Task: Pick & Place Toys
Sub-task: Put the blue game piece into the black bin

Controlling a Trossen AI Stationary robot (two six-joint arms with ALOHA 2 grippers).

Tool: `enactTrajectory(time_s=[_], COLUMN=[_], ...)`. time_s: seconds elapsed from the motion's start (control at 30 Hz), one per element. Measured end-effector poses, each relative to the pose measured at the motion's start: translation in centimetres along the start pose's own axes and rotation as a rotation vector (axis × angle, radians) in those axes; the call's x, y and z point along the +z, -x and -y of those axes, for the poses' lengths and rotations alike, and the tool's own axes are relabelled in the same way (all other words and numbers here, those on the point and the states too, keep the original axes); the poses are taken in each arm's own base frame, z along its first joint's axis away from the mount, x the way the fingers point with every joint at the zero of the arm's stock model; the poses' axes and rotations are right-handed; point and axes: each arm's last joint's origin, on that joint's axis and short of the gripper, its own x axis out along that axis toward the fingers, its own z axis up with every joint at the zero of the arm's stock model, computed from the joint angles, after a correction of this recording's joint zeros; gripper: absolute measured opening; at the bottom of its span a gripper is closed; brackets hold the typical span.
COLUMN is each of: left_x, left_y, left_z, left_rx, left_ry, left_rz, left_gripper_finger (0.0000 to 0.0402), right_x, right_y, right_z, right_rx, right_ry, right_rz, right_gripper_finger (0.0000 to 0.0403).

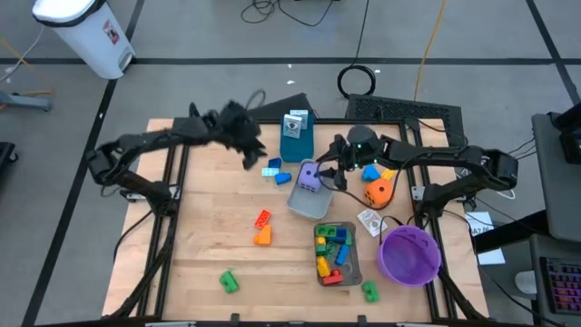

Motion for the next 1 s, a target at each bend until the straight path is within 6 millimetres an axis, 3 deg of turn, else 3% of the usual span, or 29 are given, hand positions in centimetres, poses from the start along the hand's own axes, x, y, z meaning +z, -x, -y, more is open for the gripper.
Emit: enactTrajectory(time_s=[0.17,0.4,0.7,1.0], left_x=[-1.2,-0.4,-0.5,-0.4], left_y=[-3.0,-3.9,-4.2,-4.2], left_z=[3.5,7.3,9.2,10.2], left_rx=[-0.08,0.036,0.067,0.023], left_ry=[-0.094,-0.267,-0.342,-0.267], left_rz=[0.159,0.309,0.308,0.336], left_gripper_finger=[0.0154,0.0154,0.0154,0.0154], right_x=[0.4,0.9,0.6,-2.6], right_y=[-0.5,-1.0,-1.3,-1.7], right_z=[-1.8,-4.2,-4.9,-4.7], right_rx=[0.06,0.122,-0.079,-0.077], right_ry=[-0.005,0.047,0.082,0.08], right_rz=[0.028,0.076,0.071,0.087], right_gripper_finger=[0.0223,0.0224,0.0224,0.0224])
